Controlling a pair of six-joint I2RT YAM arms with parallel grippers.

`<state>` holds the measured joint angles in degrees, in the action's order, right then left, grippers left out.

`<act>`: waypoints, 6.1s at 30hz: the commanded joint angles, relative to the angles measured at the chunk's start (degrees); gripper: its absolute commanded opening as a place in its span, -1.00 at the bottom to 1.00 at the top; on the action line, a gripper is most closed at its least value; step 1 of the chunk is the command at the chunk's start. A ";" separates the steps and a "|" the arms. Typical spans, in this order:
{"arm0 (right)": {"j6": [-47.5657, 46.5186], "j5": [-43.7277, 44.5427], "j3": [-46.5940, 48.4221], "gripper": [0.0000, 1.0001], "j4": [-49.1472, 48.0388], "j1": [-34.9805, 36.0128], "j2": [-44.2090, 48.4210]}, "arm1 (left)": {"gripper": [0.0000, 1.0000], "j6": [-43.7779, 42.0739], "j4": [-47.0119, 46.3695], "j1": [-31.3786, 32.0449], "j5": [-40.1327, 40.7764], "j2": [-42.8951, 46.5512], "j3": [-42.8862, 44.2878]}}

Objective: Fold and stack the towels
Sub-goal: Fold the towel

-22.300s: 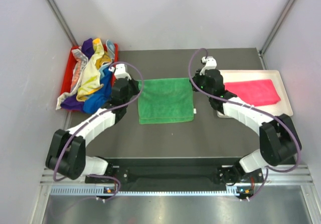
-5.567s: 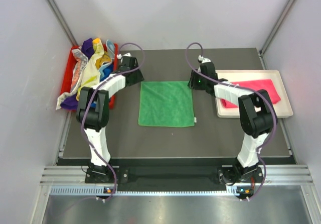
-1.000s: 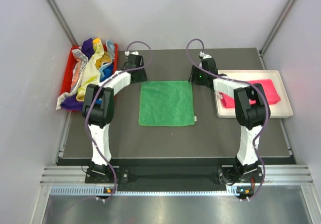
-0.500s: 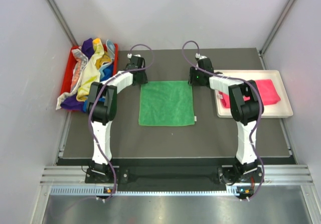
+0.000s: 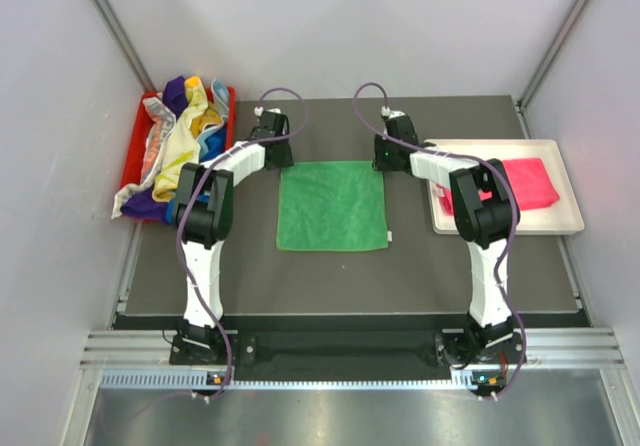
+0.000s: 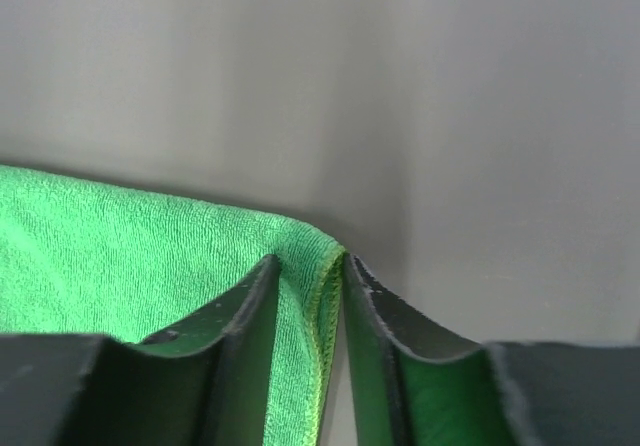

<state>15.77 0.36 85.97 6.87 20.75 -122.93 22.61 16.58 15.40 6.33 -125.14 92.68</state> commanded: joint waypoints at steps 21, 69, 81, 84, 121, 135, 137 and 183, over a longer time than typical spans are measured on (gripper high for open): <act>-1.71 1.05 4.20 -1.00 -1.51 -0.71 -0.82 | -1.00 4.02 -20.70 -0.28 -2.55 2.71 -6.90; 6.38 -5.19 -29.63 -1.00 -27.44 -2.47 23.96 | -1.00 8.33 -52.45 -2.57 -15.03 22.22 -39.77; 8.40 -4.58 -39.74 -1.00 -28.76 0.60 31.87 | -1.00 9.47 -43.21 -2.39 -15.12 27.76 -45.40; 8.84 -3.79 -41.94 -1.00 -29.20 1.83 33.28 | -1.00 9.56 -41.98 -2.39 -15.12 29.25 -46.71; 11.74 1.40 -55.47 -1.00 -31.83 5.88 42.60 | -1.00 9.47 -37.94 0.33 -16.52 38.92 -57.70; 12.71 -0.18 -59.34 -0.71 -34.91 7.37 43.83 | -0.78 10.70 -38.20 0.51 -17.31 42.25 -60.51; 12.53 -0.10 -59.78 -0.59 -34.65 7.72 45.05 | -0.66 10.79 -37.76 0.42 -17.14 43.22 -60.87; 10.60 7.37 -44.57 -0.36 -14.87 11.85 35.83 | -0.69 6.31 -14.21 11.76 -6.85 32.59 -42.94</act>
<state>25.67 6.57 42.59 -6.79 31.27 -90.85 29.82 1.78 26.87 -1.34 -96.07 51.16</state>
